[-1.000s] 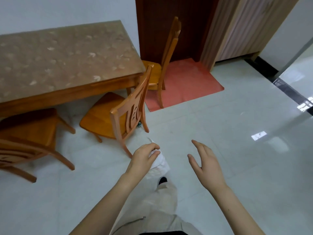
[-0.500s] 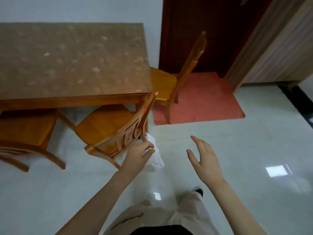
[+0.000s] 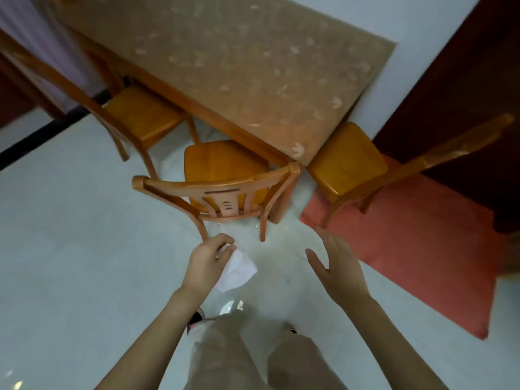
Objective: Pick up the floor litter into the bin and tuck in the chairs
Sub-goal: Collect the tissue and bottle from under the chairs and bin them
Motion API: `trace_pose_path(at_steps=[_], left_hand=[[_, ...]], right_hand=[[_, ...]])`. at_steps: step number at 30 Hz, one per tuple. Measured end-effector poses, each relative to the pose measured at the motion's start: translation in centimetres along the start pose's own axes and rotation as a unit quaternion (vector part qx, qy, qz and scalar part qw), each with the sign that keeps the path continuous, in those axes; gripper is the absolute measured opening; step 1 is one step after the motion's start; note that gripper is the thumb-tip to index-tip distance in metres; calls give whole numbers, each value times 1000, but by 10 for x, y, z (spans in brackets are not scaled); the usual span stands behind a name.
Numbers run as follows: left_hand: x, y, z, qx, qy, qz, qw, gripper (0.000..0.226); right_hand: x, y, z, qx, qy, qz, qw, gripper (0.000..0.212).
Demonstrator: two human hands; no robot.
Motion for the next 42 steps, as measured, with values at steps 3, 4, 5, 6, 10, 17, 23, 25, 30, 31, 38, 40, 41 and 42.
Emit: trace_pose_path(at_steps=[3,4,5,6,10,17,23,25,30,31,38,40,41,42], left_hand=[[-1,10,-23,-1,-17,41,999,9],[0,15,-30,-4,-22,56,998,9],[1,20,-38,-6,-29,69,997,10],[3,28,-46,-10,-30,84,996,11],[21,73,-86,-24,-16,116,993,16],[97,200,-191,-59,-13,105,993,11],[170,346,-302,-47,-30,75,996,29],[199,393,-337,-34,-38,56,997,32],[264,490,-412,-55,-64,25,996,29],[274,503,-423,-59,-73,18,995,24],[299,550,-440,-49,-126,-32,990,12],[296,553,-430,-41,-132,-32,990,12],[293,554,-425,-38,-137,-33,989,13],[291,555,-419,-35,-143,-34,988,13]], right_hand=[[11,-26,-17,11,29,13,999,52],[16,-34,-25,16,37,10,999,53],[22,-40,-34,18,47,5,999,54],[29,-46,-45,18,57,-1,998,54],[66,-72,-105,30,76,-16,997,55],[144,-147,-274,49,85,-5,995,57],[225,-247,-419,40,57,-9,998,56],[250,-279,-464,39,48,-11,998,55],[296,-330,-566,36,44,11,998,53],[302,-334,-582,33,46,25,998,52],[330,-320,-642,32,17,115,993,44],[335,-308,-646,29,14,135,990,46],[338,-303,-649,23,14,141,990,47],[341,-298,-651,18,14,144,989,48]])
Point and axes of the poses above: each hand's wrist, its own x-axis towards the middle knuckle, its own z-axis out of the back of the hand, y = z × x, the point moved 4 cm from there along x, towards the middle knuckle, and after that the axes turned 7 degrees about y, right-handed, at the moved point
